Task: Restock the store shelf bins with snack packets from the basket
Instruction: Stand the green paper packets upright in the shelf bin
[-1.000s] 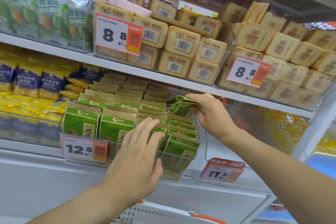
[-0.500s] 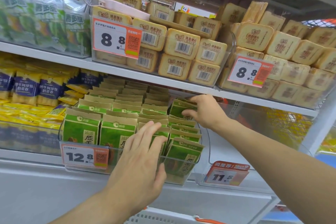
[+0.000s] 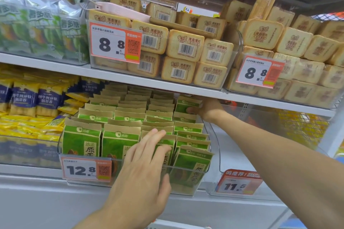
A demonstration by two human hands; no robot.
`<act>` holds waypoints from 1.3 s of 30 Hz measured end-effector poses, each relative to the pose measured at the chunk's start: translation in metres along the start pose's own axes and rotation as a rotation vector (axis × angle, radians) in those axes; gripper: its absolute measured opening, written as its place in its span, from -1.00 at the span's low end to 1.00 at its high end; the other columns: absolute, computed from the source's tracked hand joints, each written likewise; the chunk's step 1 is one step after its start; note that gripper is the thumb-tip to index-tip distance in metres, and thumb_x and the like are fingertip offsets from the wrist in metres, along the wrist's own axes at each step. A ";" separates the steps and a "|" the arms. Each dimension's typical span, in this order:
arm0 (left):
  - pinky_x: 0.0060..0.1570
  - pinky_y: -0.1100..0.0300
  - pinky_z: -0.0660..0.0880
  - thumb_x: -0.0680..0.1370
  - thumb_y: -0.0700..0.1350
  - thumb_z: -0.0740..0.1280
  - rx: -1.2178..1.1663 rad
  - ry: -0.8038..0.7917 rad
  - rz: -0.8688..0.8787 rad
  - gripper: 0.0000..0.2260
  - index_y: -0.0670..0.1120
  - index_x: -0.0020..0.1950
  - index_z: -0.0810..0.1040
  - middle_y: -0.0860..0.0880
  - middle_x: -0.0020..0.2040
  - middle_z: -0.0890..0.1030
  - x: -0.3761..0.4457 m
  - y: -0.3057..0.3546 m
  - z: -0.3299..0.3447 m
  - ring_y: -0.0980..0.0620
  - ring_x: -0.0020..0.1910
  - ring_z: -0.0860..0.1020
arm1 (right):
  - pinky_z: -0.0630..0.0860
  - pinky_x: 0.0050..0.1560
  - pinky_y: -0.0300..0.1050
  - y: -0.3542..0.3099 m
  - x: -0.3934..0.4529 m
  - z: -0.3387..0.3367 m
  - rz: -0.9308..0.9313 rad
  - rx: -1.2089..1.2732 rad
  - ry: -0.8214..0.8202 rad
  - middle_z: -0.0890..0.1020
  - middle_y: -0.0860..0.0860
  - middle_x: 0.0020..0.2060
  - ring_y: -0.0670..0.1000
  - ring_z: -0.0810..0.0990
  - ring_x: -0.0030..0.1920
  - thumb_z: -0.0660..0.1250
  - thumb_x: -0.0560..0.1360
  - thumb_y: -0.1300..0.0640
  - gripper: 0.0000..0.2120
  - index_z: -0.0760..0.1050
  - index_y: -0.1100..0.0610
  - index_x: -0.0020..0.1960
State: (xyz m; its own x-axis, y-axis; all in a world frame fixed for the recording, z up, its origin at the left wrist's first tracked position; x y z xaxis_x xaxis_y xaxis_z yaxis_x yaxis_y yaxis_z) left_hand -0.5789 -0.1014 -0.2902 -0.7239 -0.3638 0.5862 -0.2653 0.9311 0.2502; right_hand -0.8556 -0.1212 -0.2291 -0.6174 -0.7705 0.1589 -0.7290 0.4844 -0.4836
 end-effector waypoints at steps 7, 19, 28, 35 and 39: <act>0.36 0.13 0.11 0.38 0.04 0.29 0.000 -0.028 -0.003 -0.58 0.10 0.24 0.42 0.06 0.51 0.28 0.003 -0.006 0.009 0.07 0.55 0.16 | 0.31 0.17 -0.20 -0.012 0.012 0.014 -0.118 -0.320 -0.275 0.49 -0.03 0.36 0.08 0.44 0.35 0.39 0.53 -0.15 -0.48 0.45 0.02 0.42; 0.31 0.07 0.16 0.29 0.05 0.37 -0.009 -0.042 0.014 -0.52 0.13 0.21 0.41 0.06 0.50 0.31 0.006 -0.005 0.012 0.09 0.52 0.19 | 0.11 0.54 -0.03 0.006 -0.006 0.020 0.020 -0.079 -0.675 0.38 -0.12 0.45 -0.05 0.33 0.45 0.30 0.55 -0.24 -0.38 0.34 0.02 0.51; 0.28 0.12 0.20 0.41 0.13 0.22 -0.107 -0.024 -0.019 -0.53 0.11 0.31 0.36 0.15 0.36 0.37 0.014 0.000 -0.005 0.22 0.39 0.24 | 0.50 -0.07 -0.32 -0.004 -0.041 -0.014 -0.215 0.078 -0.338 0.70 -0.14 -0.15 -0.22 0.64 -0.14 0.47 0.48 -0.06 -0.85 0.62 0.00 -0.05; 0.35 0.23 -0.03 0.59 0.28 -0.04 -0.038 -0.150 0.040 -0.51 0.12 0.44 0.28 0.23 0.34 0.35 0.069 0.035 -0.019 0.26 0.34 0.23 | 0.52 -0.12 -0.37 -0.005 -0.045 -0.006 -0.306 0.117 -0.292 0.73 -0.05 -0.17 -0.22 0.64 -0.21 0.47 0.50 -0.02 -0.80 0.67 0.11 -0.03; 0.48 -0.07 0.08 0.60 0.32 -0.11 0.116 -0.340 0.013 -0.42 0.06 0.48 0.30 0.10 0.41 0.39 0.093 0.033 0.007 0.11 0.41 0.28 | 0.56 -0.11 -0.31 -0.004 -0.043 -0.008 -0.308 0.100 -0.269 0.74 0.00 -0.11 -0.12 0.69 -0.12 0.46 0.49 -0.08 -0.70 0.66 0.15 0.04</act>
State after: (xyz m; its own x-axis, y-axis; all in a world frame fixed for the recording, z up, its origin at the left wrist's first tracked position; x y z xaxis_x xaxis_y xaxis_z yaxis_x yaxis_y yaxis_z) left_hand -0.6598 -0.1049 -0.2331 -0.8930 -0.3406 0.2941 -0.3110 0.9395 0.1437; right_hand -0.8287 -0.0864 -0.2271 -0.2657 -0.9603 0.0852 -0.8271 0.1817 -0.5319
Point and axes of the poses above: each hand's wrist, its own x-axis towards the middle knuckle, its own z-axis out of the palm, y = z × x, the point moved 7 cm from there along x, towards the middle knuckle
